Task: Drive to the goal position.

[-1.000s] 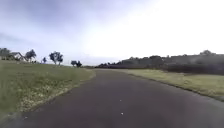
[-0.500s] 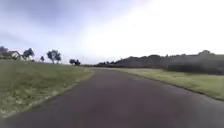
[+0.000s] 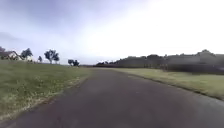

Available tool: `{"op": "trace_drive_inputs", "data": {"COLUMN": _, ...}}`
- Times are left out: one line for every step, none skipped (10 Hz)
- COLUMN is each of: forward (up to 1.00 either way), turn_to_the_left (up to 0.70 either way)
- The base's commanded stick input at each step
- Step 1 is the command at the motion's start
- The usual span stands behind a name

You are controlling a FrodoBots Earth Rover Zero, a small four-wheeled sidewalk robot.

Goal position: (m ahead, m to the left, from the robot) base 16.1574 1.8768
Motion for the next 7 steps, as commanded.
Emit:
{"op": "trace_drive_inputs", "data": {"forward": 1.0, "turn_to_the_left": 0.0}}
{"op": "trace_drive_inputs", "data": {"forward": 1.0, "turn_to_the_left": 0.0}}
{"op": "trace_drive_inputs", "data": {"forward": 1.0, "turn_to_the_left": 0.0}}
{"op": "trace_drive_inputs", "data": {"forward": 1.0, "turn_to_the_left": 0.0}}
{"op": "trace_drive_inputs", "data": {"forward": 1.0, "turn_to_the_left": 0.0}}
{"op": "trace_drive_inputs", "data": {"forward": 1.0, "turn_to_the_left": 0.0}}
{"op": "trace_drive_inputs", "data": {"forward": 1.0, "turn_to_the_left": 0.0}}
